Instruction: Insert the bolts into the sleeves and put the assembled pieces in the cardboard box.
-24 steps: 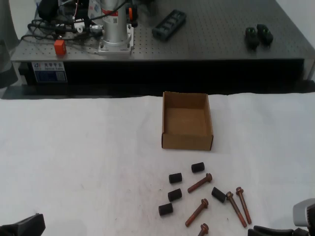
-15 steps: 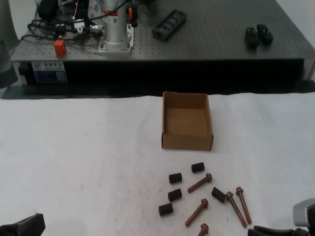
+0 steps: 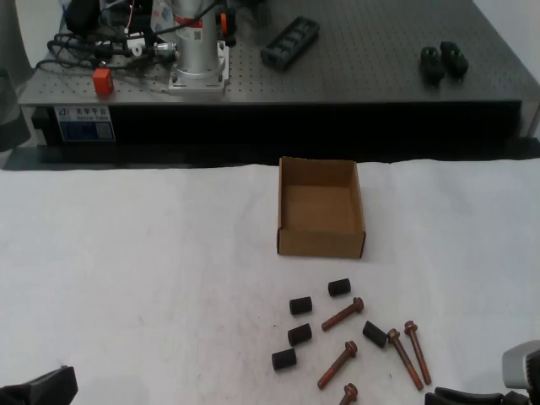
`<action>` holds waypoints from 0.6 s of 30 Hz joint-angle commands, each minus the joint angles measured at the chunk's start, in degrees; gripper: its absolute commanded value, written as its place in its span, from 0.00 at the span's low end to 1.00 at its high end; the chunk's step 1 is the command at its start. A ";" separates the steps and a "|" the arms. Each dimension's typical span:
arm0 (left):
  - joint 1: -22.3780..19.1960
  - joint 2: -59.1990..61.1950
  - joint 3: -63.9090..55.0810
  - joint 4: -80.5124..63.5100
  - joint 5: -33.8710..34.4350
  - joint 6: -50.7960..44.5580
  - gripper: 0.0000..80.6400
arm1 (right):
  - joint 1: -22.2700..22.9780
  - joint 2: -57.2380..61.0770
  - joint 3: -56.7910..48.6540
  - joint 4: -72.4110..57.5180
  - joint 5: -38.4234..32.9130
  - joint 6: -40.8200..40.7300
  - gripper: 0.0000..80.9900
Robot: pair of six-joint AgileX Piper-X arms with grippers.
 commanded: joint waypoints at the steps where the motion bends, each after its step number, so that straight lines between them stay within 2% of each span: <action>1: 0.16 -0.43 -0.28 -1.12 -0.47 -0.37 0.01 | -0.14 -0.38 -0.62 -0.74 -0.07 0.30 0.17; 4: 0.16 -0.43 -0.28 -1.12 -0.47 -0.37 0.01 | -0.14 -0.38 -0.62 -3.38 -0.07 3.27 0.17; 8: 0.16 -0.43 -0.28 -1.12 -0.47 -0.37 0.01 | -0.14 -0.38 -0.62 -13.26 0.28 18.38 0.17; 9: 0.16 -0.43 -0.28 -1.12 -0.47 -0.37 0.01 | -0.14 -0.38 -0.62 -14.66 -0.38 19.34 0.17; 11: 0.16 -0.43 -0.28 -1.09 0.22 -0.37 0.01 | -0.14 0.37 -1.87 -13.24 -0.70 17.86 0.17; 14: 0.16 -0.43 -0.28 -1.09 1.74 -0.37 0.01 | -0.14 4.87 -9.71 -3.96 0.28 8.79 0.17; 18: 0.16 -0.43 -0.28 -1.09 3.42 -0.37 0.02 | -0.14 17.92 -22.49 11.07 7.72 1.71 0.30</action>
